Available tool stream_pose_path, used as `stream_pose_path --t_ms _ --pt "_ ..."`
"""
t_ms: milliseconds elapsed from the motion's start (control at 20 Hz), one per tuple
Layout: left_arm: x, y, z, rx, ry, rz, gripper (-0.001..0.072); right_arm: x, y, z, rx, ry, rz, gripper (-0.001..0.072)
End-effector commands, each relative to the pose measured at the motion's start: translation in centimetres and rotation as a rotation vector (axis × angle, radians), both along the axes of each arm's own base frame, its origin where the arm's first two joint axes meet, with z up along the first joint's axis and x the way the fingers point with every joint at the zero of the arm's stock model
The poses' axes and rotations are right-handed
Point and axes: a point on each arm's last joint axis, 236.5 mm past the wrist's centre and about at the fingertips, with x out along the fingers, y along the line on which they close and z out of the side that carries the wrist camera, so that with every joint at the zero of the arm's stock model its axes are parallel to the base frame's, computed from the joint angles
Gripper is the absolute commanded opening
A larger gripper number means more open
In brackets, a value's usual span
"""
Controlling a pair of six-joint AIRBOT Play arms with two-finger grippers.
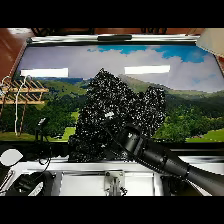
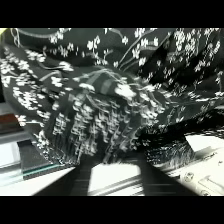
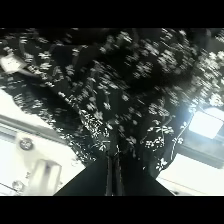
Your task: Fold the shirts.
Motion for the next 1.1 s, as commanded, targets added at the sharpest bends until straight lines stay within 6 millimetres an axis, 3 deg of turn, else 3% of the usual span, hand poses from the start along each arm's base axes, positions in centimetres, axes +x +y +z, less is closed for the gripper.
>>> stream_pose_path --t_ms 0,100,150,250,300,350,400,500,700,850,950,1050 --pt "0.2 0.0 0.4 -0.002 -0.007 0.002 0.0599 0.1 1.0 -0.1 0.034 -0.002 0.013 0.0073" --pt "-0.4 1.8 1.2 0.101 -0.008 -0.047 0.0621 0.1 1.0 -0.1 0.033 -0.002 0.026 0.0073" --pt "-0.4 4.5 2.0 0.23 -0.021 -0.067 0.0622 0.1 1.0 -0.1 0.032 -0.002 0.033 0.0073" --pt "0.1 12.8 5.0 0.582 -0.051 -0.02 0.0622 0.1 0.9 -0.1 0.027 -0.002 0.059 0.0073" --pt "0.5 17.5 7.7 0.764 -0.082 0.048 0.0622 0.1 0.9 -0.1 0.025 -0.001 0.072 0.0073" --pt "1.0 20.9 10.3 0.904 -0.13 0.091 0.0622 0.1 0.9 -0.1 0.023 -0.001 0.085 0.0073" --pt "1.5 23.3 12.7 1.012 -0.192 0.12 0.0623 0.0 0.9 -0.1 0.022 -0.001 0.098 0.0073" --pt "3.0 24.9 14.5 1.106 -0.278 0.111 0.062 0.0 0.9 -0.1 0.021 -0.001 0.109 0.0073" --pt "6.3 27.3 12.6 1.126 -0.242 0.191 0.0609 -0.9 0.9 -0.2 0.02 0.038 0.133 0.0073" --pt "8.9 29.2 8.8 0.969 -0.174 0.296 0.0603 -1.7 0.1 -0.3 -0.009 0.074 0.129 0.0073" --pt "11.3 28.6 6.4 0.779 -0.182 0.377 0.0602 -2.0 -0.4 -0.3 -0.031 0.087 0.124 0.0073" --pt "12.3 29.0 3.5 0.701 -0.115 0.394 0.0602 -2.0 -0.6 -0.3 -0.038 0.09 0.123 0.0073"
